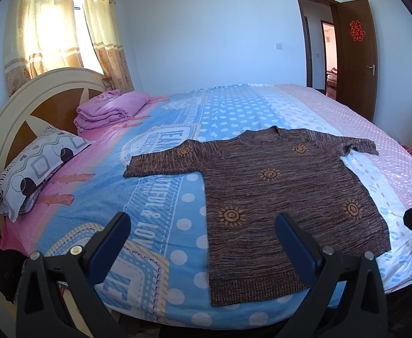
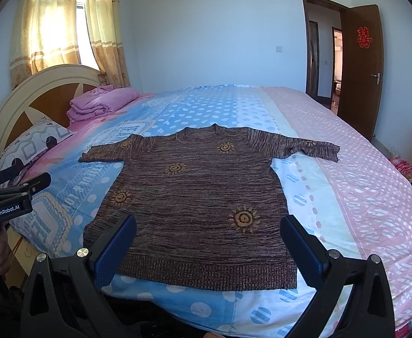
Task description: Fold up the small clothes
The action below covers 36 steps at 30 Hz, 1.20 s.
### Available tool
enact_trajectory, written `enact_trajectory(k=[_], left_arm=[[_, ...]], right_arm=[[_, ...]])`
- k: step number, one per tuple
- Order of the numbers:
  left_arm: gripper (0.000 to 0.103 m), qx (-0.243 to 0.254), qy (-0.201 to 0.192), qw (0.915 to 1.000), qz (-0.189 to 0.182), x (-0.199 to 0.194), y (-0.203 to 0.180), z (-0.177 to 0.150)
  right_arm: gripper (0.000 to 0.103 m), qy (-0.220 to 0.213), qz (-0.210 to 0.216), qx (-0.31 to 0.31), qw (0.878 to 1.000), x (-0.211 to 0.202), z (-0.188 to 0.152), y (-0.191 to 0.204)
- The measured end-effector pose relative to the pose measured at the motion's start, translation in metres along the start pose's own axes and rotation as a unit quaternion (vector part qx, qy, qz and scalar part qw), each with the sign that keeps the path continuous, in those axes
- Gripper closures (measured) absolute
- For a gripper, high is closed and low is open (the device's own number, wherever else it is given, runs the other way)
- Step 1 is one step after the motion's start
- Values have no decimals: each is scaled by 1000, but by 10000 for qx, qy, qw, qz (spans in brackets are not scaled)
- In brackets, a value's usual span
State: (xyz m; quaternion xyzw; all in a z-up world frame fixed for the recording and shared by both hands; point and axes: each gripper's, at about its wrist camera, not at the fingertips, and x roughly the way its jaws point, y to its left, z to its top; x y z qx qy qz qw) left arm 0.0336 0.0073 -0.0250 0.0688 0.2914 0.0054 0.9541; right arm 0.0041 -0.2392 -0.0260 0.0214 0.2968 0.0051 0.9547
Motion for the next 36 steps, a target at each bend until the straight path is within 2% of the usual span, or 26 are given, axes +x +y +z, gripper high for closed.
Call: enact_trajectory(k=[13, 18, 28, 33, 36], left_arm=[[0, 117, 387, 9992, 55, 70, -20, 12], [0, 361, 452, 9983, 118, 103, -37, 26], [0, 461, 432, 9972, 393, 177, -55, 53], [0, 587, 408, 9954, 634, 215, -64, 64], [0, 508, 559, 9950, 650, 241, -66, 72]], right_arm=[[1, 258, -155, 458, 9985, 68, 8, -64], [1, 420, -332, 792, 9954, 101, 21, -102], [2, 850, -724, 1366, 9843, 161, 45, -185], [6, 1002, -1035, 1658, 9756, 187, 62, -235], [13, 1043, -1213, 1799, 9706, 202, 71, -265]])
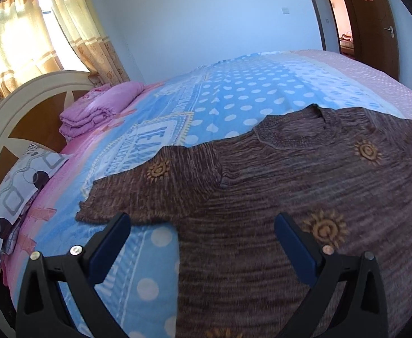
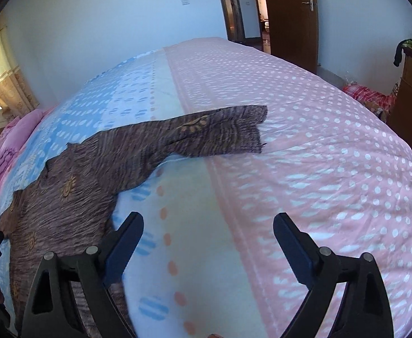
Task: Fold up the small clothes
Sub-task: 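Grasp the sweater sleeve with the right gripper and lift it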
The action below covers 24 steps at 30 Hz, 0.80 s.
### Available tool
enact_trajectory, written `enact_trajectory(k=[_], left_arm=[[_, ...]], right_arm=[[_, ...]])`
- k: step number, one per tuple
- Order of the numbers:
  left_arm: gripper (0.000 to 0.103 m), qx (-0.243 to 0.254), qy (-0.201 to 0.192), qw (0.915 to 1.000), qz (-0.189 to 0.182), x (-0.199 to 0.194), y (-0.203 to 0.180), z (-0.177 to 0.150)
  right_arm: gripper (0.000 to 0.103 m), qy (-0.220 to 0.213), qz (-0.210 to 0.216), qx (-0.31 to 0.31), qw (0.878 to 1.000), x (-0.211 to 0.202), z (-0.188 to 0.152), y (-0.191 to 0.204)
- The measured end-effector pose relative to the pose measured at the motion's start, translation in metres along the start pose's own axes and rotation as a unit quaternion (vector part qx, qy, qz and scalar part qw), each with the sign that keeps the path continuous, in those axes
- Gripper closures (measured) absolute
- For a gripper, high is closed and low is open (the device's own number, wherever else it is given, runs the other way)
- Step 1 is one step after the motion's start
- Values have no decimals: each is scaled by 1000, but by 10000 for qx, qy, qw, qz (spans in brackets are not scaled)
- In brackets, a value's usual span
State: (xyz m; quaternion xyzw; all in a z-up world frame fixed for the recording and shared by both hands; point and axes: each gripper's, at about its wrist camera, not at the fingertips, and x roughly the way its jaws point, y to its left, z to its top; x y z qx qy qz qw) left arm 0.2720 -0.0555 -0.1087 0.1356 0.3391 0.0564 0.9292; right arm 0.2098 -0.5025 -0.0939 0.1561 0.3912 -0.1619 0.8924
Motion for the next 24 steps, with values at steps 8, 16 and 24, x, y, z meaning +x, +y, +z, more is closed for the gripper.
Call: enact_trajectory(k=[8, 16, 24], left_arm=[[0, -151, 176, 9997, 70, 41, -14, 21], [0, -199, 169, 9984, 503, 78, -16, 34], [0, -263, 439, 9980, 378, 94, -18, 29]], right_arm=[[32, 298, -191, 351, 9988, 53, 47, -42], [33, 403, -282, 588, 9971, 102, 84, -61], [89, 364, -387, 339, 9980, 127, 103, -56]])
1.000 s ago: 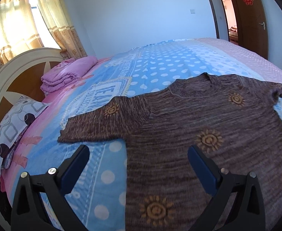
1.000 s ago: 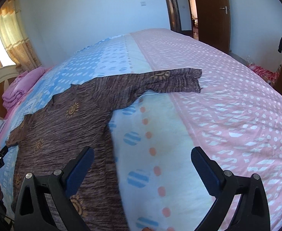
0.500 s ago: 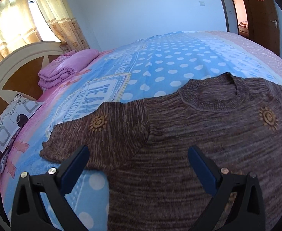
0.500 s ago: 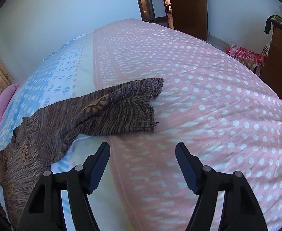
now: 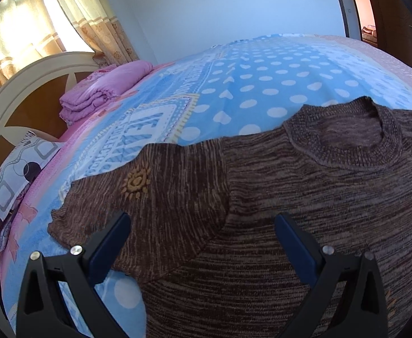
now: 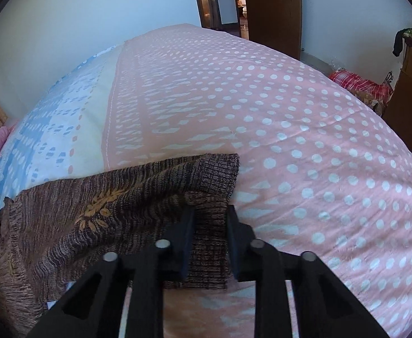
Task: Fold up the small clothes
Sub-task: 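Grasp the sweater sleeve with the right gripper and lift it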
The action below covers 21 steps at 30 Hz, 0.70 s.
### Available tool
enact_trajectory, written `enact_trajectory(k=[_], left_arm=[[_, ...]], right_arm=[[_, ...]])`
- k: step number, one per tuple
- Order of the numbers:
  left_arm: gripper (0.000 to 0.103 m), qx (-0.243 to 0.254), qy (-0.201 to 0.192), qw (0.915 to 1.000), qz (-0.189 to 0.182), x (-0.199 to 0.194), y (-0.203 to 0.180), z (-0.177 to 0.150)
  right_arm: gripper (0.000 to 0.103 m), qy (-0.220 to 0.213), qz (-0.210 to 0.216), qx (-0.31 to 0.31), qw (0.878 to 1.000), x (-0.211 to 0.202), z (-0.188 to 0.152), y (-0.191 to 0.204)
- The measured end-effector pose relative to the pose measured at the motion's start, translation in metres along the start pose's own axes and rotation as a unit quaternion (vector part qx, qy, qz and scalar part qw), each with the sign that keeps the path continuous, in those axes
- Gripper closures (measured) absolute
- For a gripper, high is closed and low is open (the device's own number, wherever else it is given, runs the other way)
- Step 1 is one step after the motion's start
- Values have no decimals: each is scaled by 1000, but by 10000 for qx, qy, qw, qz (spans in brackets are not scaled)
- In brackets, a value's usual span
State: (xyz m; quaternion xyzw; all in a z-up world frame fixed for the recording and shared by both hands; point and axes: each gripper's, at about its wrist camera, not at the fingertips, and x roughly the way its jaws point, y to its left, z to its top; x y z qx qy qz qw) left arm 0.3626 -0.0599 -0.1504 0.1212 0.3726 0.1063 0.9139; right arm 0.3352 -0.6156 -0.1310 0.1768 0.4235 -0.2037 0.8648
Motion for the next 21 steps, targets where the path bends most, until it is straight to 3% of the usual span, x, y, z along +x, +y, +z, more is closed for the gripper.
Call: enact_trajectory(k=[2, 9, 21], left_arm=[[0, -94, -14, 9999, -69, -2, 3, 0], [0, -223, 19, 9993, -303, -11, 11, -3], [0, -446, 45, 9968, -662, -19, 17, -10]], right_arm=[[96, -65, 29, 70, 10000, -6, 4, -3], [98, -496, 201, 115, 9985, -49, 18, 5], [98, -1263, 431, -1118, 9847, -132, 25, 106]])
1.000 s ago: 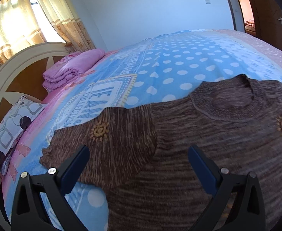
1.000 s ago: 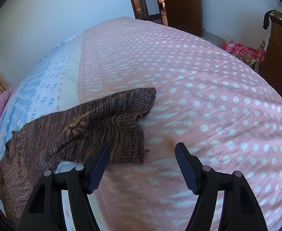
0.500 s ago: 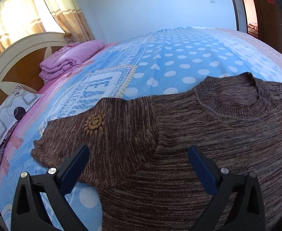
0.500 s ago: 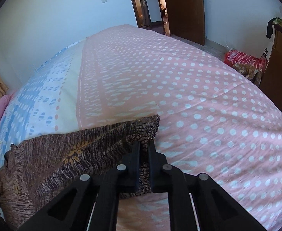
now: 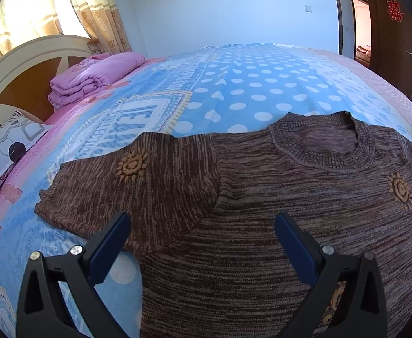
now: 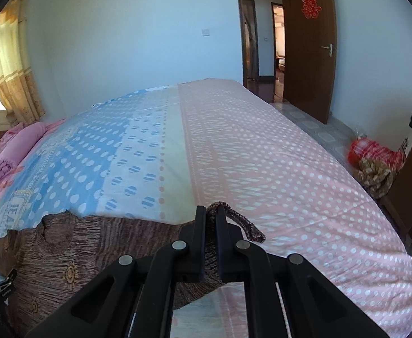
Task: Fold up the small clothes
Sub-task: 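Grasp the sweater sleeve with the right gripper and lift it, then fold the held sleeve across the sweater body with the right gripper, release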
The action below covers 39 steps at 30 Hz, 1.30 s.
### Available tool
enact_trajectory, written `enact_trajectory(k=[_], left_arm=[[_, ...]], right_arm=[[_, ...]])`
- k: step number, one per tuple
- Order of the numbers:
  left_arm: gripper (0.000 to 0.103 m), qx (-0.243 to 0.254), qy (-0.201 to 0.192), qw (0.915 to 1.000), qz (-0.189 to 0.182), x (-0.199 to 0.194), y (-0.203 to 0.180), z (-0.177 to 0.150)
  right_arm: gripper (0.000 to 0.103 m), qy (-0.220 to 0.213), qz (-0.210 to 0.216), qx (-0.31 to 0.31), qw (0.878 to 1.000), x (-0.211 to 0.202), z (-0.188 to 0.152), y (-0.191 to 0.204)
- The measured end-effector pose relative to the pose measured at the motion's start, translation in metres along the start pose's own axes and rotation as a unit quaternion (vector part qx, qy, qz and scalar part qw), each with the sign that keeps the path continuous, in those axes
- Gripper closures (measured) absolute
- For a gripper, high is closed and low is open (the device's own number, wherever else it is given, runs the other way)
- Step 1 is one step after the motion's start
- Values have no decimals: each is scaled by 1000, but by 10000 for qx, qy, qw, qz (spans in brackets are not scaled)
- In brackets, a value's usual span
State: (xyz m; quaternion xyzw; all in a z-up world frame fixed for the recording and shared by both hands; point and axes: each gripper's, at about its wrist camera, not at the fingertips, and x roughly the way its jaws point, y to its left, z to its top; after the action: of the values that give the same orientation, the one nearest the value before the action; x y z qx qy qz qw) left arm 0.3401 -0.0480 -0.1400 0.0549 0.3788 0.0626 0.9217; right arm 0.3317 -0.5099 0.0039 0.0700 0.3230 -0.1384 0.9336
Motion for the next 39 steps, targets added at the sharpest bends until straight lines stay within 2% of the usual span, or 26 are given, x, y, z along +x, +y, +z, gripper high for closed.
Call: enact_trajectory(k=[11, 14, 18, 20, 23, 24, 25, 28, 31, 33, 36, 39], left_arm=[[0, -114, 33, 9997, -233, 0, 10, -9], [0, -173, 70, 9994, -294, 2, 12, -10], [0, -195, 65, 9992, -333, 0, 16, -12], [0, -185, 76, 9993, -332, 0, 17, -13], [0, -100, 138, 9994, -295, -1, 18, -14], [0, -69, 163, 9994, -289, -1, 19, -15], [0, -22, 194, 9994, -293, -3, 20, -14], [0, 121, 172, 9994, -269, -10, 27, -13], [0, 97, 128, 9989, -438, -20, 32, -3], [0, 102, 114, 9980, -608, -27, 26, 5], [0, 266, 55, 9954, -915, -40, -1, 15], [0, 509, 60, 9913, -1210, -50, -40, 21]], right_arm=[[98, -11, 635, -947, 9935, -18, -1, 118], [98, 71, 887, -1134, 9896, -13, -10, 155], [98, 295, 1264, -1342, 9824, 7, -39, 209], [98, 504, 1486, -1332, 9786, 25, -59, 232], [95, 1256, 1951, -1441, 9620, 59, -98, 263], [87, 1591, 2050, -1545, 9533, 68, -111, 269], [77, 1762, 2105, -1630, 9477, 69, -119, 270], [72, 1856, 2335, -1759, 9381, 48, -134, 244], [61, 1996, 2178, -1628, 9414, 21, -149, 197], [61, 2021, 2163, -1564, 9423, -2, -166, 168], [61, 2004, 2002, -1493, 9474, -35, -194, 129], [56, 1948, 1883, -1349, 9531, -58, -218, 101]])
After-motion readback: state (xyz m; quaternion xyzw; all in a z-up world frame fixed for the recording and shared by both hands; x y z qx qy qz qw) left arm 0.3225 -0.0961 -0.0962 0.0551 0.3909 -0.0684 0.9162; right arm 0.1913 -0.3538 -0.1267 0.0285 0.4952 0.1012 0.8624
